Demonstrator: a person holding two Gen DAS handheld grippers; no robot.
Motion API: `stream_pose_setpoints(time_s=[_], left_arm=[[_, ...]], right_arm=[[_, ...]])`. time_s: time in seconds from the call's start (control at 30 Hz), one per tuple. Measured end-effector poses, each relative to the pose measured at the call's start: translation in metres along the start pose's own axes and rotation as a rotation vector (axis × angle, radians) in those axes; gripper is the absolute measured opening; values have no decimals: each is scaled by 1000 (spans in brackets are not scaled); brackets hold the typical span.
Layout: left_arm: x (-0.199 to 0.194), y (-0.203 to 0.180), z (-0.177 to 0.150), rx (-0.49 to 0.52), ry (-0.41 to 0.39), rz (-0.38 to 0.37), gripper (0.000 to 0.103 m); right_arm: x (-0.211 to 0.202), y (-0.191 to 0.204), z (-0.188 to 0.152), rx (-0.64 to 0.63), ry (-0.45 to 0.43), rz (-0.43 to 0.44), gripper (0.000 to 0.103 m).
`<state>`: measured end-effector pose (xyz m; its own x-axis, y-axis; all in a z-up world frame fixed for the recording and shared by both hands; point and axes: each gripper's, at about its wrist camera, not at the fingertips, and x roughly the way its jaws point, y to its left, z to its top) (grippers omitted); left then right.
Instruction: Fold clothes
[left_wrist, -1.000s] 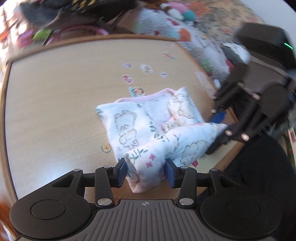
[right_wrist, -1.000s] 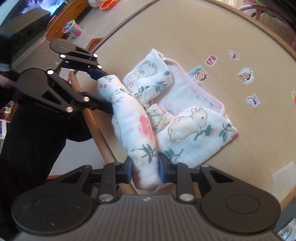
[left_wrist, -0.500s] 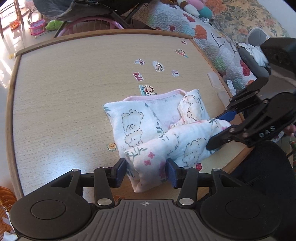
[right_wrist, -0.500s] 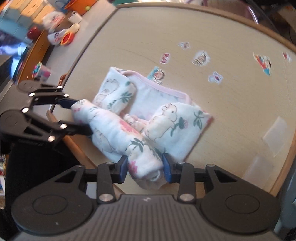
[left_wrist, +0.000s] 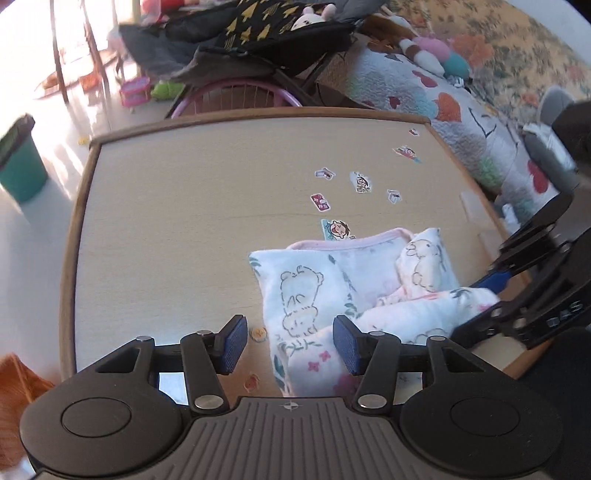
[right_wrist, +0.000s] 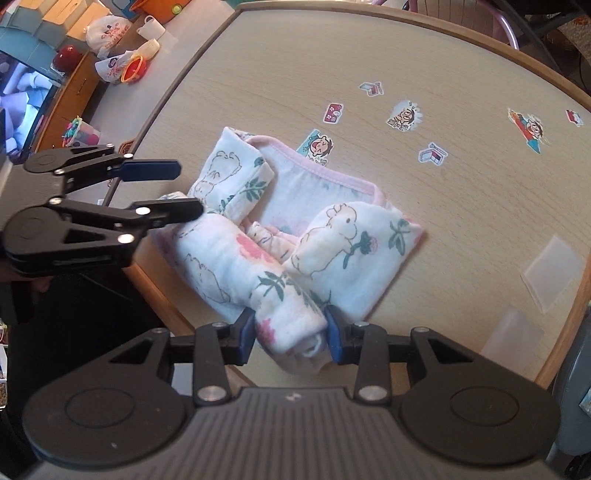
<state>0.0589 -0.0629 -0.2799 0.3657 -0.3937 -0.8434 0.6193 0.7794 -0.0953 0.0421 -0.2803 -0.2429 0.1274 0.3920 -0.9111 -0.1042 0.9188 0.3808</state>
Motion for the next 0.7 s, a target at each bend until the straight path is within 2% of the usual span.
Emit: stream_pose_setpoints(time_s=[0.23, 0.43, 0.5, 0.6, 0.7], left_arm=[[-27, 8, 10, -8, -42, -38, 54], [-53, 14, 4, -33, -18, -201, 54], [-46, 9, 0, -16, 5, -197, 54], [-27, 2, -8, 8, 31, -131, 54], [-13, 4, -10, -32, 44, -113, 56]], right_arm=[[9, -17, -1, 135, -14, 55, 37], [10, -20, -1, 157, -10, 70, 37], [11, -19, -2, 158, -11, 68, 37], [11, -16, -3, 150, -11, 64, 37], [9, -12, -6, 110, 2, 52, 38]])
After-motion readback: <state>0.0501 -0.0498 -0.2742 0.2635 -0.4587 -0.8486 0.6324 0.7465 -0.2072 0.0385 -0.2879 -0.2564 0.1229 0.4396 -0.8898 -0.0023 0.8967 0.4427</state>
